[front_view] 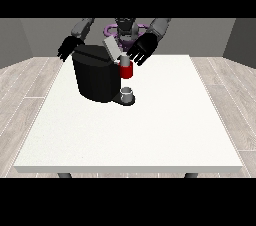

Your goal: Insert the coffee pod into the coffee machine and close the lid

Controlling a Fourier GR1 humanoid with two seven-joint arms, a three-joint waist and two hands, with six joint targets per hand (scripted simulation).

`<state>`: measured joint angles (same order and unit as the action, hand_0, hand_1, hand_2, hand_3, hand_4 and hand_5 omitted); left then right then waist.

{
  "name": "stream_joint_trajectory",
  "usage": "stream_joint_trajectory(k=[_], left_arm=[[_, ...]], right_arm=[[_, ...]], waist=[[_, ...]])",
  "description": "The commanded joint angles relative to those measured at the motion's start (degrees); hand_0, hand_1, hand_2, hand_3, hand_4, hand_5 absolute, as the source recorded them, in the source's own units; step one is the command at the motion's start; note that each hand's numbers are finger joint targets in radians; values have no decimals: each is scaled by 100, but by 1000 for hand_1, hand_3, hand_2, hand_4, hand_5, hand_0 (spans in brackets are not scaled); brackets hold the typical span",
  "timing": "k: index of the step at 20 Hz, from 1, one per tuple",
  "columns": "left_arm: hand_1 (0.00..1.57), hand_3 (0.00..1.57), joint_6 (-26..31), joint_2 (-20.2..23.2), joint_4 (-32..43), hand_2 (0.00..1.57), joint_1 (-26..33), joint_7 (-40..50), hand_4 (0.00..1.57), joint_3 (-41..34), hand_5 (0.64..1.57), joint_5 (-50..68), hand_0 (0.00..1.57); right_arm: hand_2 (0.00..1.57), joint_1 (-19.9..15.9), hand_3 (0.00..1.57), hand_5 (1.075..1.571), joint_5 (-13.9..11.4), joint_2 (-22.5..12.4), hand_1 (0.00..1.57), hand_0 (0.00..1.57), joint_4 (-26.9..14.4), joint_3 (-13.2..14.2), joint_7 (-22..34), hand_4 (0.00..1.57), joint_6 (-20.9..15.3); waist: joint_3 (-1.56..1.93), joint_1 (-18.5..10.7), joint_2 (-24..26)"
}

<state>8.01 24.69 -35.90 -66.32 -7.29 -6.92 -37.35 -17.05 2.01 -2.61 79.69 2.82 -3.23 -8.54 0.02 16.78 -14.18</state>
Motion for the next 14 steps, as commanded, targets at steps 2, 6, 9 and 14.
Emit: stream_joint_trajectory(k=[2,6,9,14], left_arm=[[1185,1184,107,-6,72,1250,-129,77,491,-2,1571,-34,1185],[1249,1181,-191,-195,59,1282,57,-50,480,47,1571,-114,1249],[1220,1167,14,-136,179,1266,-64,74,481,-46,1571,-38,1220],[1161,1058,162,-71,89,1195,-285,163,457,11,1571,-112,1161]], right_arm=[[0,-119,0,1571,23,-41,0,0,-51,76,39,433,-27],[0,-103,0,1571,-17,89,0,0,-25,-20,-87,446,-77],[0,-163,0,1571,-116,-31,0,0,60,-30,105,403,-123],[0,-207,0,1571,-52,137,0,0,-252,12,-156,380,-166]], waist=[[-1,-14,-79],[-1,-45,-179],[-2,26,-130],[0,-117,-218]])
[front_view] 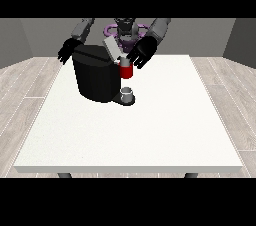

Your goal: Insert the coffee pod into the coffee machine and close the lid

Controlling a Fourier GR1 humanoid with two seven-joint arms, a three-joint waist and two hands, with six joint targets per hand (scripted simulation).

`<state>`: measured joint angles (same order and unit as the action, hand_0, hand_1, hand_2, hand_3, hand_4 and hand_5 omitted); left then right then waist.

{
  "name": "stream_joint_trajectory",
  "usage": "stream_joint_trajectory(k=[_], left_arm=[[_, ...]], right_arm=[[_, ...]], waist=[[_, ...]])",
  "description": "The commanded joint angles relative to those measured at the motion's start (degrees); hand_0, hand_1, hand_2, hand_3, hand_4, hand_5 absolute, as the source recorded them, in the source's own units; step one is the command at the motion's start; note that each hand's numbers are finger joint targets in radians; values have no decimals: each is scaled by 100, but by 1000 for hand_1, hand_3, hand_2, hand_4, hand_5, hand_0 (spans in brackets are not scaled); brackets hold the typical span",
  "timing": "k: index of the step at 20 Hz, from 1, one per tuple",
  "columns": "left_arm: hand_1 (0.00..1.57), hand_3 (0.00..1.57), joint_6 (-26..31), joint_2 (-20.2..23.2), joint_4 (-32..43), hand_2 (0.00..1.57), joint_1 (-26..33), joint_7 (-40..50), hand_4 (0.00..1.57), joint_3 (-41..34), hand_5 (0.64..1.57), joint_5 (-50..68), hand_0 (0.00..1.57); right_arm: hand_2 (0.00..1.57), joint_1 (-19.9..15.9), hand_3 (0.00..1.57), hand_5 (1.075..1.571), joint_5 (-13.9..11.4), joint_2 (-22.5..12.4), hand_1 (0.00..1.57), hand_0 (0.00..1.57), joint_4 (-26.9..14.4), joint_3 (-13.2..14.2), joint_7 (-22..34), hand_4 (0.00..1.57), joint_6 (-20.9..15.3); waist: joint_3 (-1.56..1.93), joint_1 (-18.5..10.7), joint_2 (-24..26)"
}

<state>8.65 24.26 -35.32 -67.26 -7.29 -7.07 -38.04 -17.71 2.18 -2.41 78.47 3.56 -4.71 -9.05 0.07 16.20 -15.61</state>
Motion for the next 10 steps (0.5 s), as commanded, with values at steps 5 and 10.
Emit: stream_joint_trajectory(k=[5,10], left_arm=[[1105,980,172,129,144,1151,66,-66,413,70,1571,-134,1105],[1058,961,96,-52,-38,1125,-60,15,367,164,1571,-221,1058]], right_arm=[[0,31,0,1571,-126,98,0,0,210,-143,264,438,-189],[0,-213,0,1571,25,45,0,0,-201,78,-70,458,-93]], waist=[[-8,7,203],[-5,-205,49]])
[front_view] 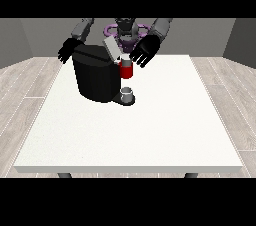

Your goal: Insert the coffee pod into the coffee machine and close the lid

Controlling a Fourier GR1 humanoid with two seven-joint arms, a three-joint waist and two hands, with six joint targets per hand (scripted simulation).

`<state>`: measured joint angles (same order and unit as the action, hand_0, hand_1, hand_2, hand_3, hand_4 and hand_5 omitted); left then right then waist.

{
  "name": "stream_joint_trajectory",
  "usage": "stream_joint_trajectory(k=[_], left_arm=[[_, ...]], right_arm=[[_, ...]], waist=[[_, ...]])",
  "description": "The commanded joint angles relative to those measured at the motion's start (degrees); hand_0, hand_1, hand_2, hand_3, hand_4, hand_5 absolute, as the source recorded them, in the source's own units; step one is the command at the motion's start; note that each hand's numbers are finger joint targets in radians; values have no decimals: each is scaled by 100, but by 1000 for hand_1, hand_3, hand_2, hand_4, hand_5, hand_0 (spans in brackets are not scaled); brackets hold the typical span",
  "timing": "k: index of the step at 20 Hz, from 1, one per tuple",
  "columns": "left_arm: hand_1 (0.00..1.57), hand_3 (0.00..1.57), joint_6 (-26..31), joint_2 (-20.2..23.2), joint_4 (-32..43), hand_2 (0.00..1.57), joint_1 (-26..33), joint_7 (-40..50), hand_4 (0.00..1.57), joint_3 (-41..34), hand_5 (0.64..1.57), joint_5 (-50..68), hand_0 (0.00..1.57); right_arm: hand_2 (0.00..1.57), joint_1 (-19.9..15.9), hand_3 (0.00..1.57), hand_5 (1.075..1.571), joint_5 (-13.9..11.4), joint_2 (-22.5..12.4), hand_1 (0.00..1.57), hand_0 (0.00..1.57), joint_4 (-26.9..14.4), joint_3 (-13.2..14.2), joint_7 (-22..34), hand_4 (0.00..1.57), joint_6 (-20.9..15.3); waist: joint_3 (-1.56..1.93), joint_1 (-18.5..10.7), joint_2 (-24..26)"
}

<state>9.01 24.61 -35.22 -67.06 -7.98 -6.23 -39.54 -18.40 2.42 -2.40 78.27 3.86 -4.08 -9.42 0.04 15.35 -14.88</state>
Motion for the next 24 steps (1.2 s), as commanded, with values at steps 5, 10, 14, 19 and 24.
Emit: stream_joint_trajectory(k=[5,10,14,19,24], left_arm=[[1018,904,20,64,76,1086,-18,-57,369,-15,1571,-76,1018],[0,0,83,291,121,0,88,-319,0,239,1571,-397,0],[0,0,429,386,166,0,-70,-220,0,261,1571,-425,0],[0,0,538,142,13,0,85,-243,0,248,1571,-345,0],[0,0,459,12,-84,0,279,-80,0,240,1571,-390,0]], right_arm=[[0,-64,0,1571,-154,-28,0,0,74,-72,193,447,-135],[0,-40,0,1571,-25,-44,0,0,205,-85,200,375,3],[0,282,0,1571,-266,227,0,0,149,-461,32,338,-373],[0,236,0,1571,5,62,0,0,-131,-78,-209,424,3],[0,464,0,1571,152,-65,0,0,-225,47,-97,381,163]], waist=[[-3,31,26],[-3,151,-90],[-3,121,112],[-2,-85,308],[-2,-167,593]])
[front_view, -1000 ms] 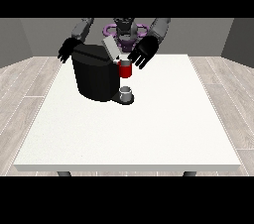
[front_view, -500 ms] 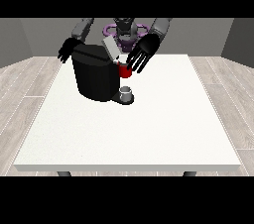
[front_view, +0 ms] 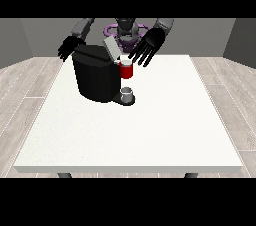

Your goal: Insert the coffee pod into the coffee machine and close the lid

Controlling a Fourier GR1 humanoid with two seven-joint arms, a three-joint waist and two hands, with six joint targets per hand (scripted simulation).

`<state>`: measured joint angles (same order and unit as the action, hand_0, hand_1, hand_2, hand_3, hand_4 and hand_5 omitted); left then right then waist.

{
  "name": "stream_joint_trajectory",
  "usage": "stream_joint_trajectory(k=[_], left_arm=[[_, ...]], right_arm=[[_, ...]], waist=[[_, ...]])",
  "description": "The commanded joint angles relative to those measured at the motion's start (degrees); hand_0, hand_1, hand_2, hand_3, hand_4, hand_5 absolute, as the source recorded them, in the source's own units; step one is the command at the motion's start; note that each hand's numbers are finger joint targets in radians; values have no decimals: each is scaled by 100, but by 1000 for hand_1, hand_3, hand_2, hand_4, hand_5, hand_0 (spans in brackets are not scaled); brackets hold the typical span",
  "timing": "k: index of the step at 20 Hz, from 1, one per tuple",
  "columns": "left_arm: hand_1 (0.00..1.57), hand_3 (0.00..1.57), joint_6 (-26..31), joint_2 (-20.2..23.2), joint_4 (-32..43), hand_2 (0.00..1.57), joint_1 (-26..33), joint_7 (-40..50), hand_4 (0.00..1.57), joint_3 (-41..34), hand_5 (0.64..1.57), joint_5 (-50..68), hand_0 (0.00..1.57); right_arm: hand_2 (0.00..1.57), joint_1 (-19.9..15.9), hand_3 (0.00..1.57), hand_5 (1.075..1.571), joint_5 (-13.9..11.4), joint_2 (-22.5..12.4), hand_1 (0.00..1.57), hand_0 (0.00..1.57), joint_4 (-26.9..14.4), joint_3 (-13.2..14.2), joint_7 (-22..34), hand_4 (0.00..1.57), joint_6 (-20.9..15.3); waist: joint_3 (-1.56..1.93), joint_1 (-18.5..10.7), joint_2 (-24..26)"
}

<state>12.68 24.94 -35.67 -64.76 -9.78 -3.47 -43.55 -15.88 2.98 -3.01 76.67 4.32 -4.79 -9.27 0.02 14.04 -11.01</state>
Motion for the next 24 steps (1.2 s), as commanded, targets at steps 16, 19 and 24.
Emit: stream_joint_trajectory(k=[16,19,24], left_arm=[[0,0,-12,-1566,-206,0,1509,-221,0,-1551,1571,2075,0],[0,0,106,-1672,-233,0,2083,-242,0,-1545,1571,2180,0],[0,0,248,-1864,-281,0,2568,-407,227,-1828,1571,2653,0]], right_arm=[[0,1053,0,1571,-112,-89,0,0,45,-46,-327,357,110],[0,1168,0,1571,206,-490,0,0,324,81,198,349,590],[0,686,0,1571,145,-609,0,0,747,-102,635,0,674]], waist=[[-7,-1084,1711],[-5,-1196,2380],[-7,-1497,2461]])
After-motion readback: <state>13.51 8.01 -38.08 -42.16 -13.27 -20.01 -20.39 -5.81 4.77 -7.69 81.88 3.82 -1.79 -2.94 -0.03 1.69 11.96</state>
